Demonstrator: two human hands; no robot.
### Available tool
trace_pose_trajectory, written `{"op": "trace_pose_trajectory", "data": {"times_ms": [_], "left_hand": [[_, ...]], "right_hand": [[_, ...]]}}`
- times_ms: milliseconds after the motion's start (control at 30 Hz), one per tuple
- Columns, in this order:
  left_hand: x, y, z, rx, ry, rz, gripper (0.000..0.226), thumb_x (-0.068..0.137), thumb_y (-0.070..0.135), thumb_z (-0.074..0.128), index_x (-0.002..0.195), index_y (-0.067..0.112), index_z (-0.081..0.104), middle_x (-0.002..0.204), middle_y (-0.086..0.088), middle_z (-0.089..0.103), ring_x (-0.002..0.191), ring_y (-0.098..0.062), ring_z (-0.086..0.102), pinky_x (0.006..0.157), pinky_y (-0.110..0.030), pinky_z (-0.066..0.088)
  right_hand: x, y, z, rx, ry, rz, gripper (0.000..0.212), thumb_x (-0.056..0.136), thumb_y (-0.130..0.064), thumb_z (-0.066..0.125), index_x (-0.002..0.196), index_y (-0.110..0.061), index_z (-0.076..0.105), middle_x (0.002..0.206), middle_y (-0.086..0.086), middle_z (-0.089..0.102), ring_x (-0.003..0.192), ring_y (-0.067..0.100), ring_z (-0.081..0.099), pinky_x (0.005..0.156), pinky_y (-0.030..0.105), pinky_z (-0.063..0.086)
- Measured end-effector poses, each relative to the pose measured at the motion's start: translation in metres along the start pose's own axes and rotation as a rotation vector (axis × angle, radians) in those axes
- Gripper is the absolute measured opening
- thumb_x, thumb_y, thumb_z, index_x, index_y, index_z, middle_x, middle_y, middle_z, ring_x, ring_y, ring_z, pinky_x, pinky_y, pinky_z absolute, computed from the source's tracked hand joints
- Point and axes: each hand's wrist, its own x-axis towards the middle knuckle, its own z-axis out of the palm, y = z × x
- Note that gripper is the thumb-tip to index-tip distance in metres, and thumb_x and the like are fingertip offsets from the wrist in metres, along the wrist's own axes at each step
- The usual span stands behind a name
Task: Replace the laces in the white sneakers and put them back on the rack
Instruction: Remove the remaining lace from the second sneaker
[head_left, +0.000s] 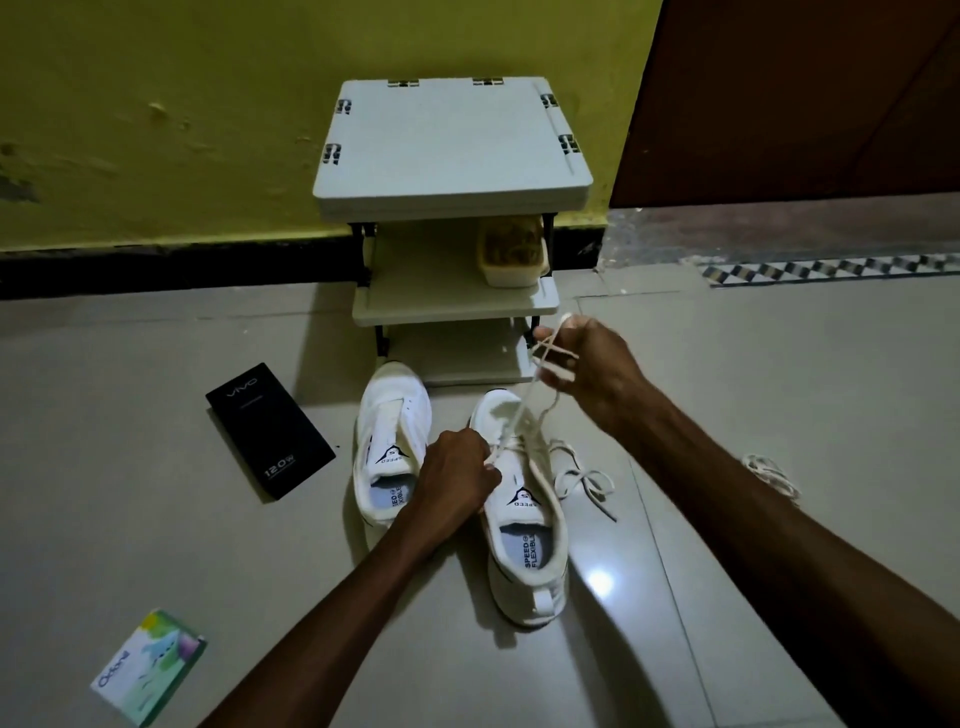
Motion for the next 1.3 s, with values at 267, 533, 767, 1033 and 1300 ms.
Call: {"op": "trace_pose_trajectory", "data": {"times_ms": [267,533,767,1033,1300], "left_hand": [[-0.003,-0.002,-0.002,-0.076,0.012,-0.018,0.019,0.078,0.014,0.063,0.065,0.002,0.059,0.064,-0.017,0.062,0.065,-0.030,0.062,0.060,-0.038,0.046],[-0.001,-0.001,0.001,-0.054,0.007,-0.027,0.021,0.083,0.020,0.063,0.069,0.004,0.062,0.069,-0.014,0.066,0.066,-0.030,0.065,0.061,-0.035,0.051],[-0.002,-0.003,0.003,0.033,0.031,-0.012,0.013,0.080,0.017,0.063,0.079,0.004,0.063,0.089,-0.020,0.065,0.094,-0.037,0.061,0.068,-0.032,0.039],[0.005,-0.003,0.012,0.130,0.059,0.072,0.039,0.086,0.022,0.059,0.125,0.018,0.055,0.118,-0.009,0.055,0.109,-0.030,0.056,0.086,-0.034,0.043],[0.024,-0.001,0.013,-0.023,-0.094,0.070,0.040,0.083,0.002,0.056,0.113,0.025,0.068,0.114,-0.004,0.042,0.117,-0.024,0.047,0.096,-0.032,0.043]], "right_hand": [[0.001,0.046,-0.001,-1.174,-0.292,-0.232,0.021,0.094,-0.021,0.049,0.089,-0.014,0.068,0.085,0.006,0.068,0.072,0.020,0.060,0.063,0.029,0.047],[-0.009,0.060,0.005,-1.860,-0.208,-0.607,0.015,0.090,-0.025,0.059,0.094,-0.013,0.068,0.096,0.008,0.067,0.088,0.027,0.065,0.070,0.029,0.043],[0.007,0.008,-0.002,-0.288,0.311,-0.367,0.018,0.093,-0.009,0.057,0.086,-0.015,0.072,0.092,-0.002,0.070,0.082,0.010,0.059,0.072,0.023,0.050],[0.001,0.032,-0.020,-1.286,0.030,-0.294,0.038,0.092,-0.019,0.057,0.130,-0.013,0.058,0.124,0.016,0.060,0.110,0.030,0.059,0.094,0.037,0.048],[-0.024,0.073,-0.017,-1.496,-0.118,-0.179,0.024,0.084,-0.032,0.068,0.095,-0.011,0.073,0.090,0.008,0.071,0.082,0.023,0.068,0.068,0.027,0.051]]}}
